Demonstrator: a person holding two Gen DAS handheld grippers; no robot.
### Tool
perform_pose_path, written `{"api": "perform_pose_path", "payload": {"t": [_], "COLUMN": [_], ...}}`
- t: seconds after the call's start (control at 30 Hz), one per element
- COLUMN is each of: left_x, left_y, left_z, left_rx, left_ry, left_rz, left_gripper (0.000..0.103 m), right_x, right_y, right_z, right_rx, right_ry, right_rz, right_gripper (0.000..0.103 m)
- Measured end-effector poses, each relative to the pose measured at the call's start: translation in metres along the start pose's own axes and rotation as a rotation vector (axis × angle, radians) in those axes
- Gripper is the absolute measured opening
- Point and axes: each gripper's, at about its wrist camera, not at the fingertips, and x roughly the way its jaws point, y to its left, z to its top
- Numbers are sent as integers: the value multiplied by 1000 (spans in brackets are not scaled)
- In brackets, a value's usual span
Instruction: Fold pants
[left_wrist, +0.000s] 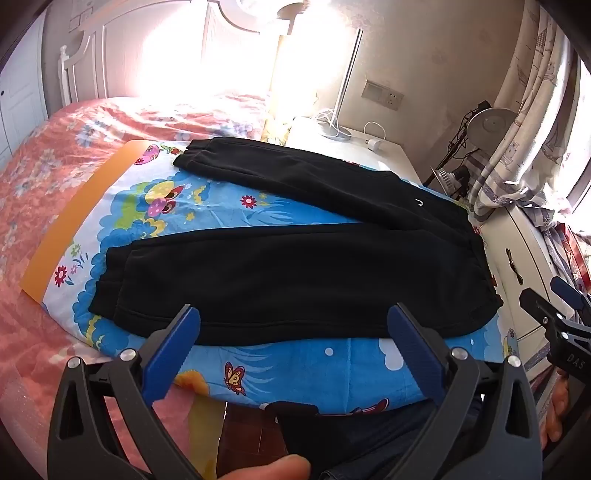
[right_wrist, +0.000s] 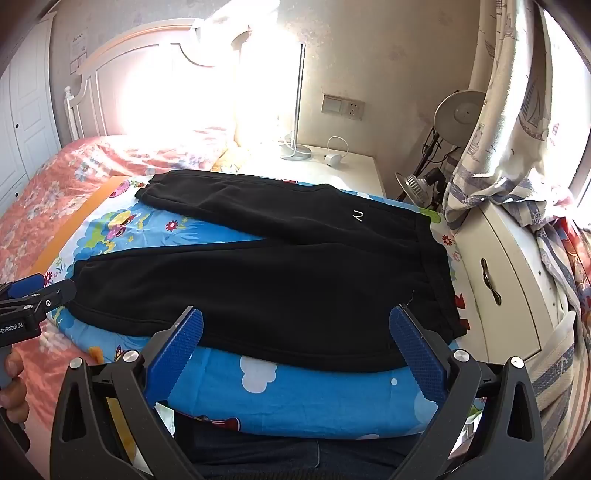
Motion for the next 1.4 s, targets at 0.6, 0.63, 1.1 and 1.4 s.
{"api": "perform_pose_path", "payload": {"t": [0.6, 0.63, 1.1, 1.4], "left_x": [2, 2, 2, 2], "left_y": [-1, -1, 0, 0], "left_z": [-1, -1, -2, -2], "left_rx": [-11, -11, -16, -16], "left_ry": [5, 6, 9, 10], "left_rz": [-21, -23, -27, -28], "left_gripper": [101, 101, 101, 101], "right_x": [1, 1, 0, 0], "right_y": [1, 1, 1, 2], "right_z": [-2, -2, -2, -2], "right_rx": [8, 7, 8, 9], "right_ry": [5, 4, 2, 2], "right_rz": [10, 9, 10, 10], "right_gripper": [98, 98, 98, 98]}}
